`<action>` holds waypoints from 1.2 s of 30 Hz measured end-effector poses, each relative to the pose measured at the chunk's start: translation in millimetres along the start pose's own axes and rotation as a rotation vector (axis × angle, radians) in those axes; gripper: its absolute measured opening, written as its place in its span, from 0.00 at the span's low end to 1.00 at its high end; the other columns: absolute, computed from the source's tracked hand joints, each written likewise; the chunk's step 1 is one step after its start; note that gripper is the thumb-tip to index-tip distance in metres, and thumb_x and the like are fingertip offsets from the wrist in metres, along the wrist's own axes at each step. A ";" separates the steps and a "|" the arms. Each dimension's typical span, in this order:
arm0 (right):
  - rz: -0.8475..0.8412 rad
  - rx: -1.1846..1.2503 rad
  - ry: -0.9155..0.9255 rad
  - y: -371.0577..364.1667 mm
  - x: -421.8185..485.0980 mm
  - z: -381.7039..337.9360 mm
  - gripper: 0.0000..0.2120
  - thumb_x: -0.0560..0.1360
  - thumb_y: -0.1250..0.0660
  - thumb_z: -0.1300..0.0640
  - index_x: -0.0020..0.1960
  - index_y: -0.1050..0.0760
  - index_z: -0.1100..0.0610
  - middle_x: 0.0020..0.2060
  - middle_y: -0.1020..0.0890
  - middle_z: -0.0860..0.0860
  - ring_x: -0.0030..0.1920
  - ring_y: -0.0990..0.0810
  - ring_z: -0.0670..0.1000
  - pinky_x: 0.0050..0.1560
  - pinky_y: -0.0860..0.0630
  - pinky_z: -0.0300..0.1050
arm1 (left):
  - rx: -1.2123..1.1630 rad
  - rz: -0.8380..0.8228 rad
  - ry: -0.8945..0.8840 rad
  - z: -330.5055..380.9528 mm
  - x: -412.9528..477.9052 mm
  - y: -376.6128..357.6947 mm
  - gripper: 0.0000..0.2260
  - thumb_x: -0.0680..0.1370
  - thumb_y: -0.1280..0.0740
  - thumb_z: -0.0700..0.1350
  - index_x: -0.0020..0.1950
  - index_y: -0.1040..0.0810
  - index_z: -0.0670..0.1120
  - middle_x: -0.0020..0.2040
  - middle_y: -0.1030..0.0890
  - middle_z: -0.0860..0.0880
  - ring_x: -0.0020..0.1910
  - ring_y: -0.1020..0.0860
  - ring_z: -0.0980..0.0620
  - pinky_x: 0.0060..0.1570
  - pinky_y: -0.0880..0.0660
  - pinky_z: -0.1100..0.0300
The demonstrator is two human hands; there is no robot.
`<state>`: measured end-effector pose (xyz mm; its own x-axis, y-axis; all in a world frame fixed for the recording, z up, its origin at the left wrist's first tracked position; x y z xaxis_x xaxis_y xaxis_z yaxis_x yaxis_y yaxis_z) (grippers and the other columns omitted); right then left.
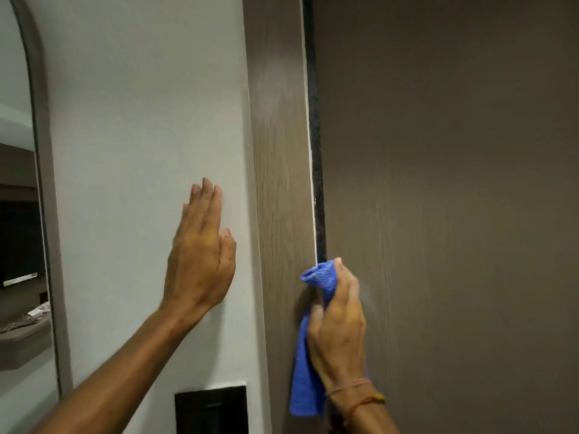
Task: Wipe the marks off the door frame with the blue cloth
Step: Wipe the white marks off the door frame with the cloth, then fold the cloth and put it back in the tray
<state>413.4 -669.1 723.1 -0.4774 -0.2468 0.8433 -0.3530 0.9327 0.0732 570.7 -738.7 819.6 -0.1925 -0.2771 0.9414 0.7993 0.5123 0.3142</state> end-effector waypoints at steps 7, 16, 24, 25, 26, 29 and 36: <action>0.107 0.404 -0.411 92.0 -35.7 9.4 0.17 0.76 0.45 0.45 0.62 0.32 0.50 0.56 0.22 0.49 0.57 0.23 0.45 0.64 0.28 0.46 | -0.586 -0.366 0.175 104.6 -104.9 1.3 0.18 0.71 0.38 0.60 0.59 0.25 0.59 0.52 0.19 0.63 0.50 0.22 0.67 0.54 0.27 0.70; 0.043 0.272 -0.868 228.6 -73.7 71.6 0.36 0.76 0.40 0.43 0.75 0.55 0.53 0.65 0.33 0.46 0.57 0.31 0.41 0.55 0.34 0.33 | -1.364 -1.415 0.461 265.2 -216.0 -60.5 0.23 0.66 0.31 0.62 0.57 0.22 0.52 0.50 0.15 0.58 0.50 0.18 0.60 0.44 0.22 0.67; 0.418 0.636 -1.246 460.8 -159.6 130.1 0.43 0.66 0.44 0.25 0.71 0.38 0.53 0.65 0.31 0.47 0.65 0.31 0.48 0.66 0.31 0.46 | -1.274 -1.731 0.802 426.9 -309.3 -100.9 0.08 0.71 0.31 0.35 0.47 0.19 0.46 0.38 0.13 0.46 0.40 0.16 0.46 0.43 0.19 0.53; 0.451 0.572 -1.288 481.0 -183.0 139.5 0.37 0.64 0.39 0.26 0.64 0.30 0.50 0.57 0.27 0.42 0.56 0.27 0.42 0.56 0.26 0.39 | -1.239 -1.786 0.810 442.4 -320.1 -104.5 0.08 0.71 0.32 0.35 0.47 0.19 0.45 0.37 0.14 0.46 0.40 0.16 0.45 0.42 0.19 0.53; 0.466 0.555 -1.347 505.6 -213.6 146.8 0.32 0.62 0.34 0.29 0.58 0.26 0.49 0.52 0.24 0.41 0.50 0.24 0.41 0.47 0.22 0.37 | -1.213 -1.861 0.790 469.3 -336.9 -108.8 0.08 0.71 0.32 0.35 0.46 0.19 0.45 0.37 0.14 0.46 0.40 0.16 0.45 0.42 0.20 0.53; 0.428 0.782 -1.501 550.4 -295.1 166.4 0.26 0.67 0.27 0.42 0.60 0.21 0.57 0.54 0.16 0.55 0.55 0.17 0.52 0.57 0.22 0.48 | -1.136 -1.976 0.689 533.7 -381.2 -128.3 0.10 0.71 0.34 0.33 0.44 0.17 0.46 0.39 0.13 0.47 0.43 0.17 0.46 0.44 0.21 0.52; 0.820 0.718 -1.701 668.5 -430.7 249.2 0.22 0.67 0.26 0.51 0.58 0.20 0.61 0.54 0.15 0.59 0.55 0.17 0.56 0.59 0.22 0.50 | -0.802 -2.152 0.544 681.2 -544.9 -196.4 0.03 0.73 0.32 0.34 0.46 0.22 0.36 0.36 0.19 0.42 0.34 0.21 0.47 0.27 0.24 0.62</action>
<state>182.5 -4.7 276.1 -0.6336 -0.2509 -0.7318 0.3105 0.7839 -0.5376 130.8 -134.6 328.6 -0.7307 0.0434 -0.6813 -0.2521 -0.9446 0.2102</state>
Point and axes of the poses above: each hand's wrist, its own x-axis towards the middle knuckle, its own y-axis out of the back of the hand, z = x × y, the point moved 3 cm from there along x, towards the middle knuckle
